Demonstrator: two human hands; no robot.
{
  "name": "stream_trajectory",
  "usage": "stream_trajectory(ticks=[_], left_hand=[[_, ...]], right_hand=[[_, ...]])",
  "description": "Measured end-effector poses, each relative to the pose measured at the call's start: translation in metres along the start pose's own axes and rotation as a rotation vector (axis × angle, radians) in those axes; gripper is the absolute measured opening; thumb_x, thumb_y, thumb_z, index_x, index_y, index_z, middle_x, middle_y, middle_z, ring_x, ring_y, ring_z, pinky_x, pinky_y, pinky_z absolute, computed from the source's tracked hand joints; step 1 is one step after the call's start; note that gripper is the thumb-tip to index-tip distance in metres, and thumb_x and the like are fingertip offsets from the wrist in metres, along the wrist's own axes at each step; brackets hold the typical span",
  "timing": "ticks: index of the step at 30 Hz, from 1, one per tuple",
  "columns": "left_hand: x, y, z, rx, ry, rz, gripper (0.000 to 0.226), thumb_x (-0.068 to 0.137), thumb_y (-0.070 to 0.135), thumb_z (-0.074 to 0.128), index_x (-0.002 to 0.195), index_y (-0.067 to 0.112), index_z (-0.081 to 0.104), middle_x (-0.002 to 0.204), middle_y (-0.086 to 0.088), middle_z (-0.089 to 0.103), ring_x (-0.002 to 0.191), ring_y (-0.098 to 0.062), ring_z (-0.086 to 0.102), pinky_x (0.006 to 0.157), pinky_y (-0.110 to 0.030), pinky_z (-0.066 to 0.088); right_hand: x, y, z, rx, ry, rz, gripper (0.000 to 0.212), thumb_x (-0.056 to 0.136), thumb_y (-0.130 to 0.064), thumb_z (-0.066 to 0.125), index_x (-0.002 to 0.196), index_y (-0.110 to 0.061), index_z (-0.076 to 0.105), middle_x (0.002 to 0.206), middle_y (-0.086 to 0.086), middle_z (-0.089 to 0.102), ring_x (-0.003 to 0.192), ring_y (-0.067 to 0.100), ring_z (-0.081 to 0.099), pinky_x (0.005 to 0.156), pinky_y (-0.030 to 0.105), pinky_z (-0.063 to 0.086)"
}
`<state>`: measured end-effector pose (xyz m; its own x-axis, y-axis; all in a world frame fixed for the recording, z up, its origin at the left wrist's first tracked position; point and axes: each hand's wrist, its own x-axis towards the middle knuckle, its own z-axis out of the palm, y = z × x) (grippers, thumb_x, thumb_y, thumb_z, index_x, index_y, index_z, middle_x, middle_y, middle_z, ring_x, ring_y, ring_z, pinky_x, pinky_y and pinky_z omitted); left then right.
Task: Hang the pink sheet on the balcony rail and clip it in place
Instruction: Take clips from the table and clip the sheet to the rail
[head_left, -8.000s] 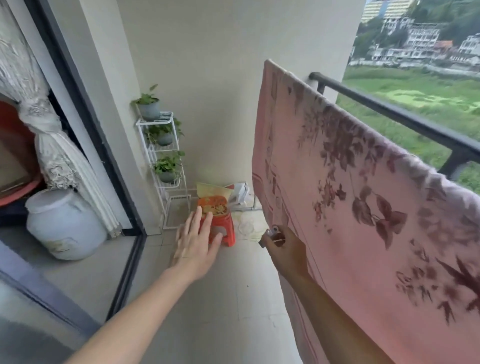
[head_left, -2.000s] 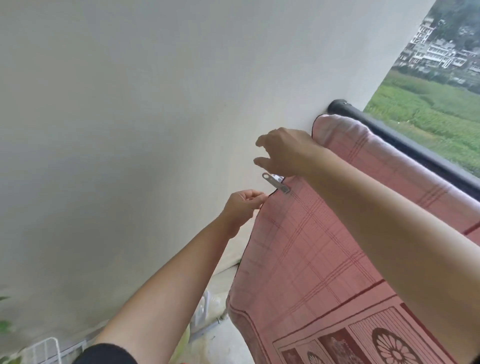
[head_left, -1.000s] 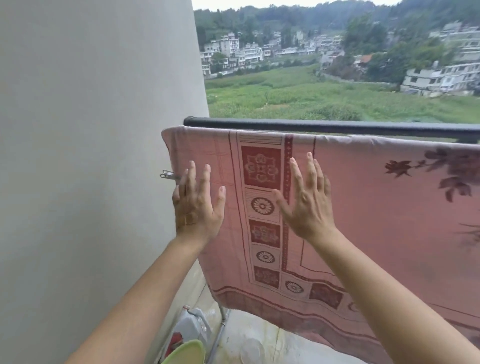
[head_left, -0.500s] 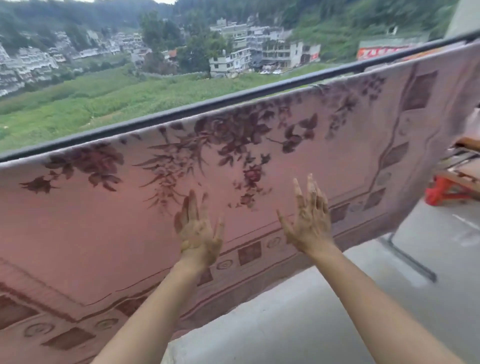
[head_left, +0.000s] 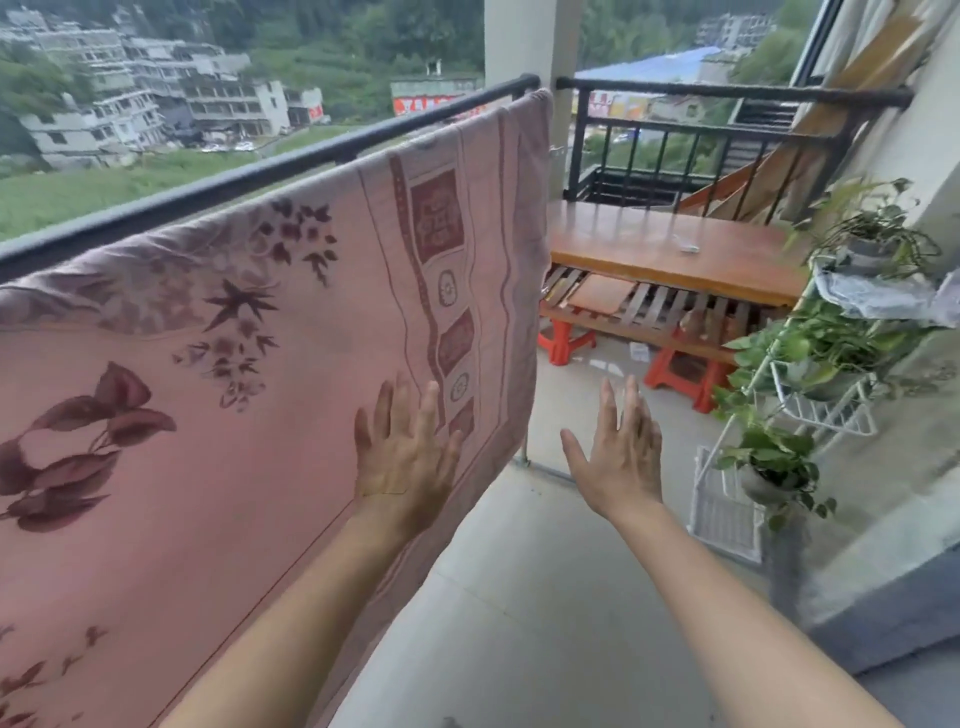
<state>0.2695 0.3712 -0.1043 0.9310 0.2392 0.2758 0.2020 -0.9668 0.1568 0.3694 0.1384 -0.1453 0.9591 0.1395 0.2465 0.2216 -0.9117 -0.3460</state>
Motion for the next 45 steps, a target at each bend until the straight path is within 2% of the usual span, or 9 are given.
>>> stream_trajectory(ticks=[3,7,11,15,19,22,28,34,45], left_hand=[[0.077,0.016,0.038,-0.024,-0.049,0.087,0.066,0.096,0.052,0.017,0.155,0.023,0.018,0.164,-0.01,0.001,0.15,-0.029,0.003,0.12,-0.054,0.007],[0.179,0.052,0.064,0.001,-0.034,0.219,0.065,0.093,0.052,0.027,0.147,0.018,0.039,0.157,-0.017,0.028,0.142,-0.033,0.02,0.114,-0.055,0.02],[0.276,0.104,0.087,-0.038,-0.133,0.324,0.074,0.09,0.059,0.006,0.155,0.025,0.014,0.164,-0.008,0.002,0.149,-0.028,0.006,0.117,-0.053,0.012],[0.352,0.157,0.138,-0.012,-0.156,0.415,0.07,0.094,0.059,0.014,0.155,0.025,0.013,0.164,-0.01,0.006,0.15,-0.031,0.006,0.119,-0.054,0.011],[0.429,0.217,0.198,0.018,-0.201,0.494,0.066,0.099,0.057,0.019,0.156,0.025,0.008,0.164,-0.007,-0.009,0.151,-0.028,-0.01,0.12,-0.053,0.004],[0.501,0.264,0.237,0.047,-0.213,0.491,0.069,0.097,0.058,0.013,0.157,0.024,0.006,0.164,-0.008,-0.008,0.151,-0.028,-0.008,0.12,-0.053,0.006],[0.659,0.351,0.269,0.003,-0.165,0.412,0.067,0.099,0.056,0.025,0.155,0.022,0.02,0.164,-0.011,0.006,0.15,-0.031,0.005,0.119,-0.054,0.01],[0.778,0.394,0.292,-0.044,-0.19,0.395,0.068,0.099,0.06,0.019,0.156,0.026,0.006,0.165,-0.006,-0.006,0.151,-0.026,-0.003,0.121,-0.05,0.005],[1.014,0.46,0.468,-0.023,-0.353,0.419,0.069,0.099,0.059,0.017,0.157,0.026,0.001,0.164,-0.007,-0.009,0.151,-0.026,-0.004,0.121,-0.05,0.009]], right_hand=[[0.05,0.024,0.013,-0.055,-0.007,0.059,0.082,0.097,-0.055,0.042,0.159,-0.019,0.002,0.165,0.014,-0.01,0.151,0.033,0.003,0.122,0.048,0.008],[0.121,0.053,0.006,-0.071,0.021,0.174,0.083,0.098,-0.054,0.042,0.159,-0.024,-0.005,0.165,0.011,-0.014,0.152,0.032,0.003,0.122,0.047,0.008],[0.184,0.097,-0.005,-0.121,0.087,0.278,0.084,0.097,-0.056,0.041,0.158,-0.026,-0.007,0.166,0.01,-0.012,0.152,0.031,0.006,0.122,0.046,0.009],[0.241,0.149,0.003,-0.104,0.136,0.403,0.084,0.095,-0.054,0.044,0.159,-0.022,0.0,0.166,0.012,-0.005,0.152,0.033,0.01,0.121,0.047,0.014],[0.317,0.211,0.028,-0.087,0.109,0.444,0.083,0.097,-0.055,0.041,0.159,-0.021,-0.003,0.165,0.012,-0.008,0.152,0.033,0.008,0.121,0.047,0.015],[0.393,0.262,0.043,-0.055,0.075,0.457,0.082,0.099,-0.053,0.039,0.159,-0.022,-0.006,0.165,0.012,-0.011,0.152,0.032,0.004,0.121,0.047,0.011],[0.561,0.347,0.036,-0.038,-0.004,0.459,0.08,0.098,-0.052,0.04,0.159,-0.022,-0.004,0.166,0.013,-0.009,0.153,0.032,0.008,0.122,0.047,0.014],[0.704,0.386,0.037,-0.052,-0.086,0.451,0.078,0.098,-0.051,0.041,0.159,-0.022,0.002,0.166,0.01,-0.001,0.151,0.032,0.011,0.119,0.048,0.024],[0.928,0.476,0.13,-0.09,-0.193,0.512,0.069,0.101,-0.045,0.042,0.158,-0.022,0.011,0.166,0.006,0.005,0.151,0.028,0.016,0.116,0.046,0.028]])
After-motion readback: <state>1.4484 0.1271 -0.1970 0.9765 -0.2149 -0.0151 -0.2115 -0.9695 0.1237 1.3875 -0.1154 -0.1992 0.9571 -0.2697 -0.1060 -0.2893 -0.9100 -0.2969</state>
